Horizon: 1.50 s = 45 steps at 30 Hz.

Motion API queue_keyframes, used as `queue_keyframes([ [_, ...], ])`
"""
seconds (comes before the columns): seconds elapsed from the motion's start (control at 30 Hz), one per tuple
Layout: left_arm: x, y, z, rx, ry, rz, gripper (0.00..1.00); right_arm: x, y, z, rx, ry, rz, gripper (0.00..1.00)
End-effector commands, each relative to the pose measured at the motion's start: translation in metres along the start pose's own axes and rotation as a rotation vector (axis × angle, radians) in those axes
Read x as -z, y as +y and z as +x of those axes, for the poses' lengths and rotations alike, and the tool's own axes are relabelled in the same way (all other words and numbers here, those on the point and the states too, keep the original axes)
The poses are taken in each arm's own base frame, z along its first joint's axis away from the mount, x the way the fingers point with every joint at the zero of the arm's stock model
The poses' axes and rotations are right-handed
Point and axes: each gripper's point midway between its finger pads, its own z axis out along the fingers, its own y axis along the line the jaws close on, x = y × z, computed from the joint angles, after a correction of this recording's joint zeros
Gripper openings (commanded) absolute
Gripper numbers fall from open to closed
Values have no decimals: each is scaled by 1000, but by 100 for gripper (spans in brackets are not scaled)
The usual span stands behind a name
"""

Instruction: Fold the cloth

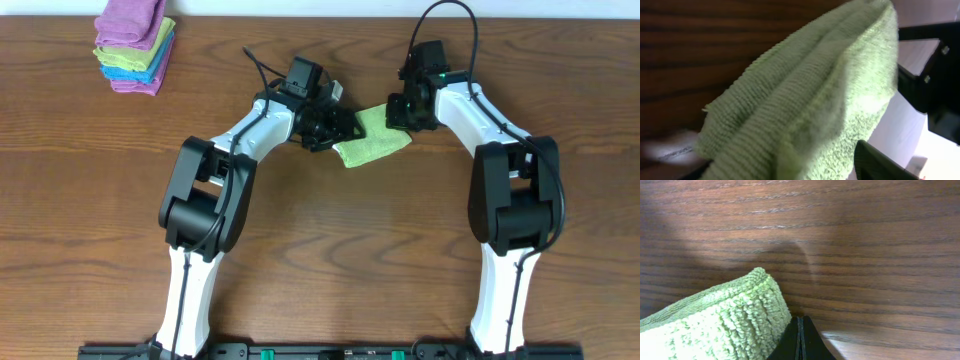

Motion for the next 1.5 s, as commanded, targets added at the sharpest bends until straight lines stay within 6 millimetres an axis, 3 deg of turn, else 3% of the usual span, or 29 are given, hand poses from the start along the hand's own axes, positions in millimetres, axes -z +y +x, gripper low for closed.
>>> queue_keyframes([
  [0.0,-10,13,5,22,20,-20,40,-16,0,15,-22,55,-10,2],
  [0.07,-10,14,5,21,16,-26,6,-15,-4,16,-31,62,-5,1],
  [0.23,-3,5,-12,-11,-29,44,6,-7,-24,19,-73,99,21,2],
  [0.37,35,-5,-66,4,-165,148,6,12,-51,13,-130,130,57,2],
  [0.43,73,-12,-105,-28,-270,183,6,25,-62,7,-133,136,64,1],
  [0.57,185,-33,-185,-93,-528,240,6,42,-76,-1,-143,140,81,2],
  [0.6,209,-37,-197,-102,-579,252,6,44,-76,-1,-144,141,82,2],
  [0.7,307,-46,-234,-119,-787,290,6,46,-75,-1,-136,146,81,2],
  [0.77,378,-25,-252,-76,-954,251,6,46,-74,0,-135,149,82,2],
  [0.83,424,10,-258,17,-1052,224,6,46,-74,0,-136,150,82,1],
  [0.87,435,25,-258,51,-1071,212,6,46,-74,0,-136,151,82,2],
  [1.0,457,80,-254,121,-1102,111,5,46,-74,0,-135,151,82,2],
  [1.13,467,109,-248,183,-1116,47,6,46,-74,0,-135,149,81,2],
  [1.27,460,121,-247,214,-1104,22,6,45,-71,-2,-129,142,79,2],
  [1.47,432,159,-246,309,-1030,25,6,43,-67,-9,-115,114,73,2],
])
